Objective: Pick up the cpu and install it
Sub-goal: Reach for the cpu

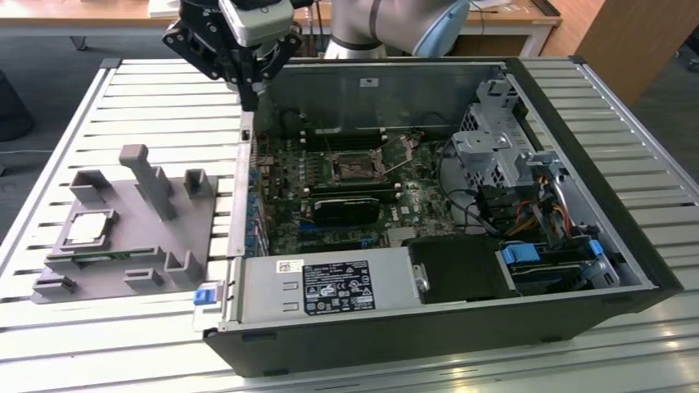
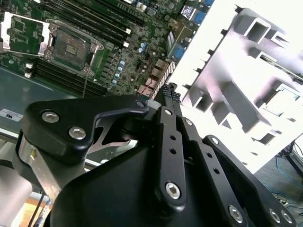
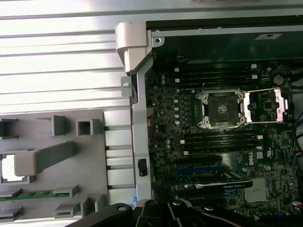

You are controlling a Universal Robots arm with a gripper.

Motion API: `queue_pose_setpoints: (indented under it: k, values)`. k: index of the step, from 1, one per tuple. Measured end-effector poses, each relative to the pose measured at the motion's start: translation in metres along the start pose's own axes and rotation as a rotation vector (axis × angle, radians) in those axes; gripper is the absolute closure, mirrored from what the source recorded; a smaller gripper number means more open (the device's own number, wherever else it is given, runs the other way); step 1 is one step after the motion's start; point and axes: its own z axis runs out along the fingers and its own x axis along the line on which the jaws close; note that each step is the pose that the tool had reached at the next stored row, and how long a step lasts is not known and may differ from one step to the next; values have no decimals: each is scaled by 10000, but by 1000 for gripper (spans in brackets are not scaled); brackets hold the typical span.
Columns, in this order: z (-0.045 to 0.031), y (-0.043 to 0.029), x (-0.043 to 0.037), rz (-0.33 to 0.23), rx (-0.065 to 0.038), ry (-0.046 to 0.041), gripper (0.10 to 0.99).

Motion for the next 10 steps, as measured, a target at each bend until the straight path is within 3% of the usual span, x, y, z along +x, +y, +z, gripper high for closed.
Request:
queue_pose_setpoints:
  k: [10]
  values:
    - [-1,-5,64,0,0,0,980]
